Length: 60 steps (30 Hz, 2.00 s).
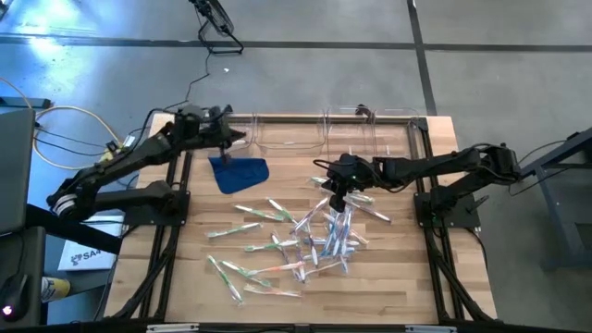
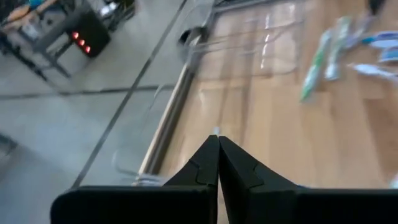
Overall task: Pick & Place Toothbrushes
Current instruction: Put the green toothbrush into the middle left transparent bin
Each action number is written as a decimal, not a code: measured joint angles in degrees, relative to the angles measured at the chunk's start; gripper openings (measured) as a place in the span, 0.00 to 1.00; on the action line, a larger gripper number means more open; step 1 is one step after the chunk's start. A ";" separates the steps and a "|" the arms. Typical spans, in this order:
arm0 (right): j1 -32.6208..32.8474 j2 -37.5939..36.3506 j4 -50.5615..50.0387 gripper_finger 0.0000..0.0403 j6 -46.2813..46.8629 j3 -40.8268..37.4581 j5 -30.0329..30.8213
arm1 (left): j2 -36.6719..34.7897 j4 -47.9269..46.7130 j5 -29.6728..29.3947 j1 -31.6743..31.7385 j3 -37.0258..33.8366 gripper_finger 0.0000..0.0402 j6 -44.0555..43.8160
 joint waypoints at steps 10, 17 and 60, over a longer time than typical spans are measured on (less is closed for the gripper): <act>0.00 0.00 2.25 0.01 -0.09 0.00 -0.34 | -6.73 -3.75 -2.89 -11.69 -1.28 0.00 -0.01; 0.00 0.00 2.27 0.01 -0.59 0.00 -0.31 | -6.87 -15.24 -0.57 -20.32 -1.28 0.00 -0.03; 0.00 0.00 2.62 0.01 -1.53 0.00 -0.26 | 17.97 -13.98 3.90 -25.34 -1.24 0.29 7.30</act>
